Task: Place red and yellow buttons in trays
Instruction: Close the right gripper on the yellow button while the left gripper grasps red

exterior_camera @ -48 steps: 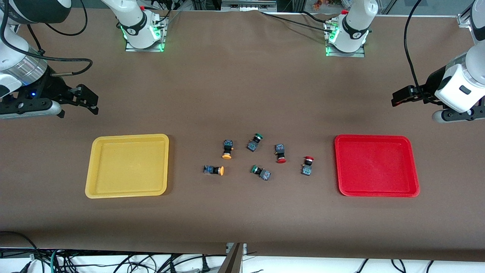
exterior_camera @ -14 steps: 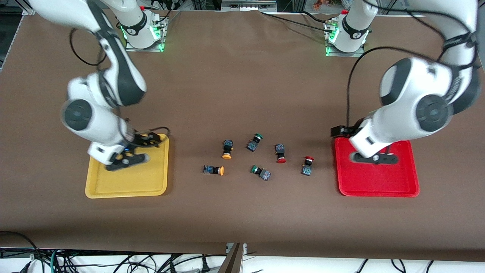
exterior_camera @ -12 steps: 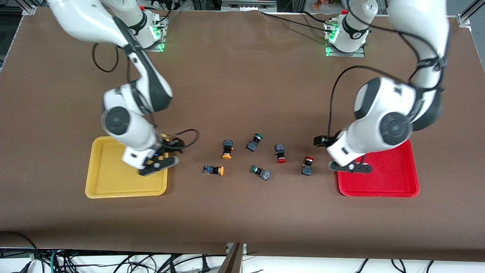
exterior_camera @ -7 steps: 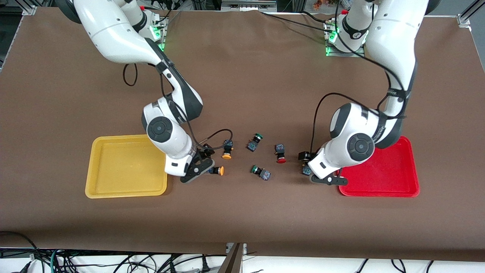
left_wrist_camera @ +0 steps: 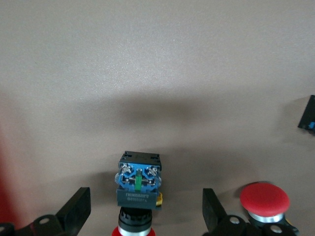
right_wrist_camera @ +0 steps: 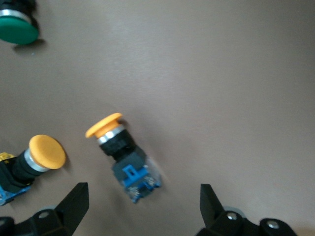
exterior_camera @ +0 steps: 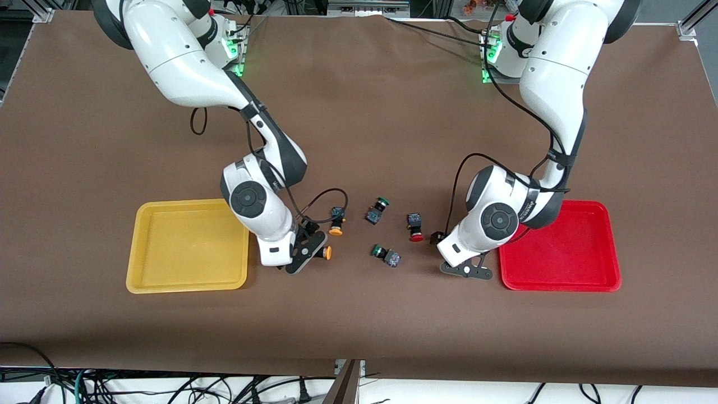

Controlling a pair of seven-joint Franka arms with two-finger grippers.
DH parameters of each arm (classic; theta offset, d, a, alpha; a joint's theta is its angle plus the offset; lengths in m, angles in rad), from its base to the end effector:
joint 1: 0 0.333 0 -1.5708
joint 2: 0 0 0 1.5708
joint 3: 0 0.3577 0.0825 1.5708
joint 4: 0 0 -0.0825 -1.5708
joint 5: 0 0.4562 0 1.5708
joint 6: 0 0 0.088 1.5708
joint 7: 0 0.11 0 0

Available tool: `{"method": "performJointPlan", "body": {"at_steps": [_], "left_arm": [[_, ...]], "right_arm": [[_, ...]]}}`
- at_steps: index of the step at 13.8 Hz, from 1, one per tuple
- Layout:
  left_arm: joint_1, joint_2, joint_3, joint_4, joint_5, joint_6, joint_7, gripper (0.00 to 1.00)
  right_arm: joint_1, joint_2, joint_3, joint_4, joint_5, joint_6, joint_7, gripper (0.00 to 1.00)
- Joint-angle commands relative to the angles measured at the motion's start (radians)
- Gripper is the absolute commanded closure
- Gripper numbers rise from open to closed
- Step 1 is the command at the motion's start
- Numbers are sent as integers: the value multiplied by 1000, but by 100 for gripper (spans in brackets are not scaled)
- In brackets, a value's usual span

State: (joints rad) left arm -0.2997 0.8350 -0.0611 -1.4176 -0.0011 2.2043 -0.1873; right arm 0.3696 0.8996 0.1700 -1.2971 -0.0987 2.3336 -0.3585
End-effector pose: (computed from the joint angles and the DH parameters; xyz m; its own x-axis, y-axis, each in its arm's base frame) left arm 0.7605 -0.2773 0.1753 0.9865 -0.1540 -0.0551 -0.1521 -0.9877 0.0365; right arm 0.7506 0.4048 0.2005 0.6231 0.7662 0.1574 0.7755 -0.6313 0.0032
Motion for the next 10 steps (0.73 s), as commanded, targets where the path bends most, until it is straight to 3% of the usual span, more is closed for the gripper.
{"method": "performJointPlan", "body": {"at_steps": [1, 2, 4, 5, 6, 9, 10], "left_arm": [[-7, 21, 7, -6, 18, 35, 14, 19], [-7, 29, 7, -7, 16, 37, 12, 35], [-1, 27, 7, -6, 18, 37, 14, 80], [2, 23, 7, -3, 18, 32, 14, 95], [5, 15, 10, 5, 18, 25, 11, 100], [75, -40, 15, 12, 10, -61, 80, 100], [118, -51, 9, 14, 6, -78, 145, 100]], "right_arm": [[25, 21, -3, 18, -21, 7, 0, 0], [22, 24, -3, 18, -19, 9, -5, 0], [19, 36, -4, 18, -19, 16, -5, 0], [20, 42, -4, 18, -21, 38, -7, 0], [20, 50, -4, 15, -24, 59, -7, 0], [22, 76, -4, 12, -26, 118, -2, 0], [22, 71, -4, 12, -27, 115, -5, 5]]}}
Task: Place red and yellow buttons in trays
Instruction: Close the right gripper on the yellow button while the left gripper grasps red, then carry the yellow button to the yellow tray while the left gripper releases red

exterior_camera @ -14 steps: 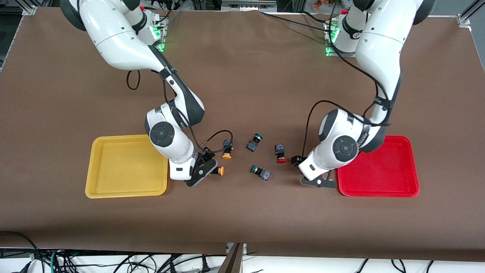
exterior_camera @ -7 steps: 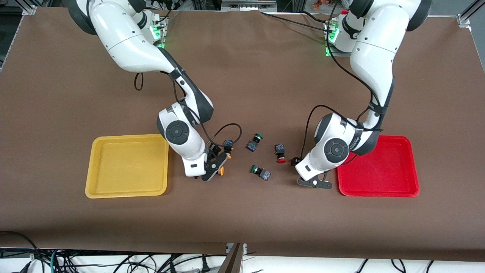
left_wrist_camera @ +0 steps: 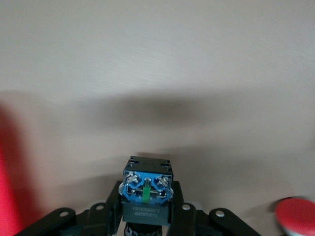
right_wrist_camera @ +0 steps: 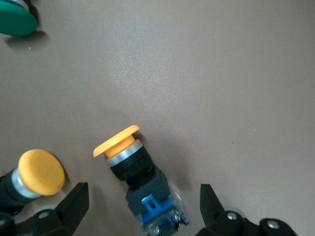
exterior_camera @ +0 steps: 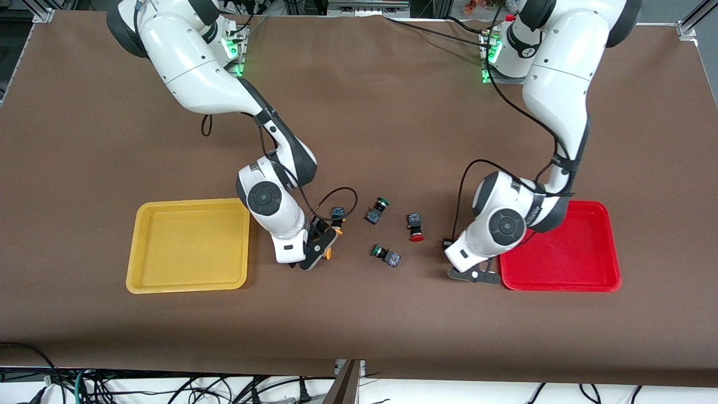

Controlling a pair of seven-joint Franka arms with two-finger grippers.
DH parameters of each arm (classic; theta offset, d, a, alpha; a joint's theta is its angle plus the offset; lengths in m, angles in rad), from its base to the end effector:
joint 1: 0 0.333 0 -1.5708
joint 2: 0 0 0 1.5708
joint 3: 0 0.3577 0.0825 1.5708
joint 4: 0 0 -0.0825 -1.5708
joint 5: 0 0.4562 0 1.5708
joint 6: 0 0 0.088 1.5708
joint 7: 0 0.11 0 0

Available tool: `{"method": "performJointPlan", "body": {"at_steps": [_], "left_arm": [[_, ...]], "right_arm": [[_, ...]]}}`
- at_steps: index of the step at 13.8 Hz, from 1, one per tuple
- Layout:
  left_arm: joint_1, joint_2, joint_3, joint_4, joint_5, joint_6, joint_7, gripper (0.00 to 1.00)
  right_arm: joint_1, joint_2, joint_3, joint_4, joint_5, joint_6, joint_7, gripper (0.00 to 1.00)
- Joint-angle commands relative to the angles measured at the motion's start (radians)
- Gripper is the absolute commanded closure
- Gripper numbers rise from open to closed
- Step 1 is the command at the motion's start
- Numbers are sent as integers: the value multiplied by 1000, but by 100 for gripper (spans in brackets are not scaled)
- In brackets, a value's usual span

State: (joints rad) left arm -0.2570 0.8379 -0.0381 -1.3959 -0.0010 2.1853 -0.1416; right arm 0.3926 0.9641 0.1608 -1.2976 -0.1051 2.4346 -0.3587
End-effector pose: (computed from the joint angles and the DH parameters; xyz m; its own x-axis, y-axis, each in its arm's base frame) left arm 0.7805 -0.2311 0.1814 0.9887 -0.1409 -0.0517 -0.1399 -0.9899 0.0220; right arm 0.7429 0.4174 0.1555 0.6049 0.7734 0.1897 0.7855 -0.6186 0.0174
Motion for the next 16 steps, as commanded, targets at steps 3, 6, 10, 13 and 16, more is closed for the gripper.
{"method": "performJointPlan", "body": {"at_steps": [3, 6, 10, 13, 16], "left_arm": [[177, -74, -17, -17, 3, -97, 253, 100], [254, -85, -16, -29, 3, -125, 350, 100], [300, -83, -17, -103, 1, -130, 340, 59], [288, -83, -17, -89, -63, -130, 333, 0], [207, -85, -57, -23, -82, -162, 184, 0]], "right_arm": [[-15, -18, -4, 14, -8, -17, 1, 79], [-69, -41, -4, 15, 1, -60, 0, 100], [-211, -122, 26, 20, 1, -231, -23, 100], [-284, -203, 8, 8, -5, -353, -28, 100], [-336, -235, -62, -77, 24, -402, -6, 100]]}}
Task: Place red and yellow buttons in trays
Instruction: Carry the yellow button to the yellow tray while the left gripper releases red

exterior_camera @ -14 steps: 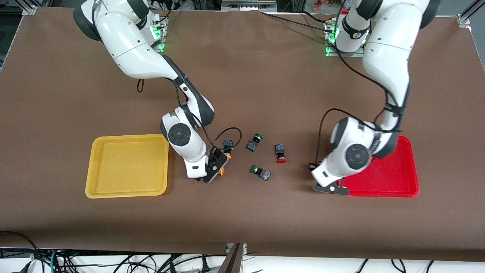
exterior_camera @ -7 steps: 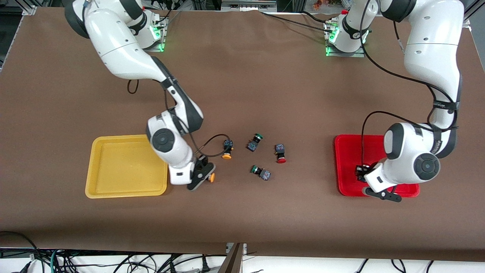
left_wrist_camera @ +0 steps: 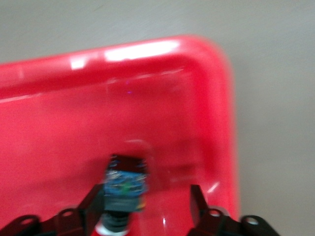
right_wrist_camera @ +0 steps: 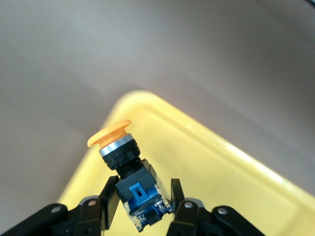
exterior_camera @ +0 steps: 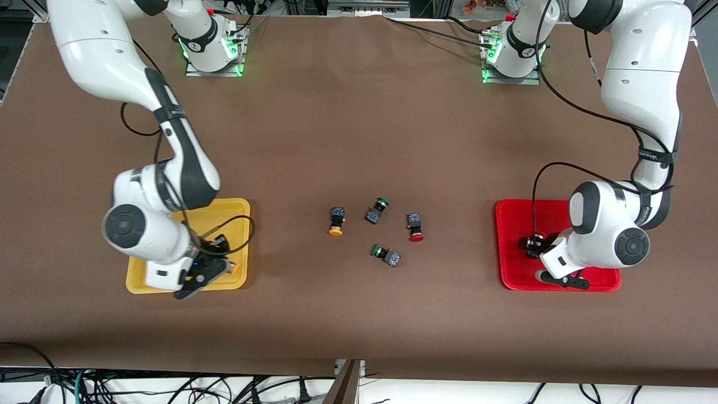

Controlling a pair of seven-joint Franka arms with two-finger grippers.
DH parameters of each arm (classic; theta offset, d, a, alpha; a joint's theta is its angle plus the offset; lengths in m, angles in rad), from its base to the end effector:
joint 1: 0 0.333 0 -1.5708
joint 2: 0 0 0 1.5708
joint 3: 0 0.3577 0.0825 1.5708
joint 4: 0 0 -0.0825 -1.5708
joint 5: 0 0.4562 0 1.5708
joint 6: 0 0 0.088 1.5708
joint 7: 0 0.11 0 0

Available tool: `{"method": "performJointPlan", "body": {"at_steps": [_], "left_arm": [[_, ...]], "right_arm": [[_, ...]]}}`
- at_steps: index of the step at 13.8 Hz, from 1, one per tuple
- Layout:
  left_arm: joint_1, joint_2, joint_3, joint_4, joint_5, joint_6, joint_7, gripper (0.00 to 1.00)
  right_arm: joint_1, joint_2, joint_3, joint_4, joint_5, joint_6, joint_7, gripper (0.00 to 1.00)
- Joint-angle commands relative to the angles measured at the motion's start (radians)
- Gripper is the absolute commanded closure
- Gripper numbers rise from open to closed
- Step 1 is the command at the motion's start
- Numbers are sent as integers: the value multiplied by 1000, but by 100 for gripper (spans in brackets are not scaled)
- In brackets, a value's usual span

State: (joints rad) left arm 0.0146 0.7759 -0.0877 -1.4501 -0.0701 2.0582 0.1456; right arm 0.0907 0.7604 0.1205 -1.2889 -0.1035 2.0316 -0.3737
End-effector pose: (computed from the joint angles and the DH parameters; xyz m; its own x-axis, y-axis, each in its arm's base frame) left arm 0.7886 -0.0502 0.1970 0.9743 -0.1687 -0.1490 -0.1481 -0.9790 0.1398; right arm 0.8228 0.1456 0.2899 0.8258 0.5638 -0.0148 0.5639 -0.8258 0.0040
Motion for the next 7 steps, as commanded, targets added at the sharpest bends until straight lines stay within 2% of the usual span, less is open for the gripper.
{"method": "performJointPlan", "body": {"at_steps": [1, 3, 4, 6, 7], "left_arm": [[-112, -23, -7, 48, -13, -41, -185, 0], [-203, -18, -7, 53, -14, -36, -323, 0], [-234, -14, -6, 53, -14, -30, -378, 0], [-278, 2, -7, 53, -17, -26, -423, 0], [-306, 11, -7, 51, -17, -9, -448, 0]], "right_arm": [[-73, -33, -24, -116, 69, 4, 15, 100], [-137, -20, -24, -151, 114, 31, 15, 100], [-150, -15, -22, -152, 123, 33, 15, 92], [-146, -21, -15, -144, 168, 25, 34, 88], [-132, -27, -9, -136, 177, 18, 85, 76]]}}
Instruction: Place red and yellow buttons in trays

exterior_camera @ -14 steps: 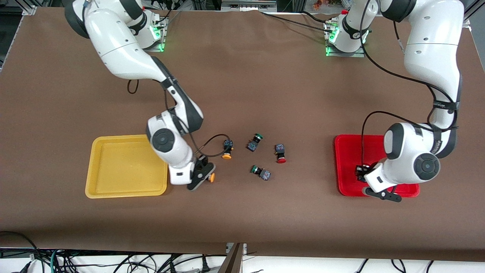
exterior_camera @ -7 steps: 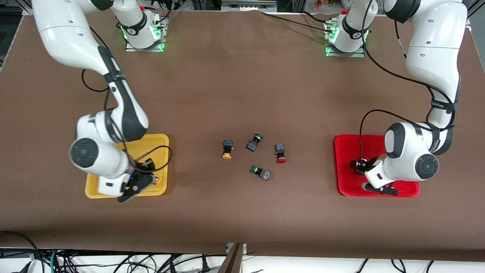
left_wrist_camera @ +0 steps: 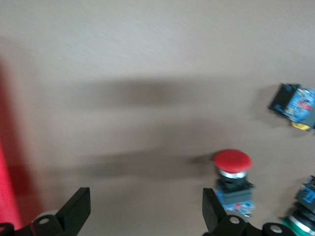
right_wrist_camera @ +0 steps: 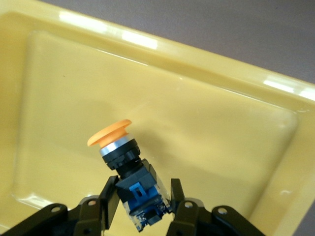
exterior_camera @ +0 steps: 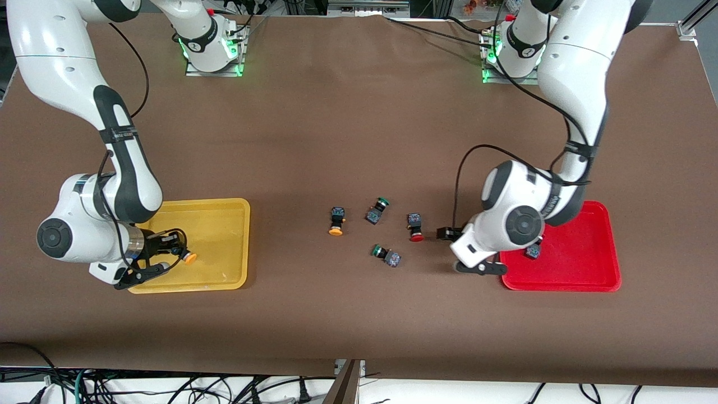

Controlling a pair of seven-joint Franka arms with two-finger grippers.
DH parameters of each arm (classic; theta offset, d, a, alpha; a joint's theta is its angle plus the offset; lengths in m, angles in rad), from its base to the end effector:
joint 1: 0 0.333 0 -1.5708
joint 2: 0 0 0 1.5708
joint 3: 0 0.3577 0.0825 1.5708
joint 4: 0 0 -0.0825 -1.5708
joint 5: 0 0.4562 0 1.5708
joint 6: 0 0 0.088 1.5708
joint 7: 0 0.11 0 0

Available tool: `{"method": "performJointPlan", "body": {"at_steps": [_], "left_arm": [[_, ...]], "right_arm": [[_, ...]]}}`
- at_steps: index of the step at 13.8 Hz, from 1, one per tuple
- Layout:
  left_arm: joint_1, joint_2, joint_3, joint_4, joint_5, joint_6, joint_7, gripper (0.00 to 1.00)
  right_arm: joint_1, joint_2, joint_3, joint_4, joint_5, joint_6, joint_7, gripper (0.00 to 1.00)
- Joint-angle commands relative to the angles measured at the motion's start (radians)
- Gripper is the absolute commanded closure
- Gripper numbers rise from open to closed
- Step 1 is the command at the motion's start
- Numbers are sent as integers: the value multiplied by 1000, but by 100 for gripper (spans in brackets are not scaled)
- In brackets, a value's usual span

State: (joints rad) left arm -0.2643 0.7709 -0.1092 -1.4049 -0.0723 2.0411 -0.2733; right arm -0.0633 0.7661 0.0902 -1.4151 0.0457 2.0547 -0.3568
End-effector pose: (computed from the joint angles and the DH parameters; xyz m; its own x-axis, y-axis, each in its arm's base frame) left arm 0.7524 -0.2819 0.2228 0.9851 -0.0448 -0.1659 -0.0294 -0.9952 0.0938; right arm 0.8022 0.0110 0.2215 0.9380 0.3365 -0.0829 0.3237 -0.9361 -0.1374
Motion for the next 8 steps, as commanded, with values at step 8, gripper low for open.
{"method": "performJointPlan", "body": {"at_steps": [8], "left_arm": [[-145, 67, 25, -12, 37, 146, -144, 6]], "right_arm": [[151, -56, 17, 13, -1, -24, 249, 41]]}}
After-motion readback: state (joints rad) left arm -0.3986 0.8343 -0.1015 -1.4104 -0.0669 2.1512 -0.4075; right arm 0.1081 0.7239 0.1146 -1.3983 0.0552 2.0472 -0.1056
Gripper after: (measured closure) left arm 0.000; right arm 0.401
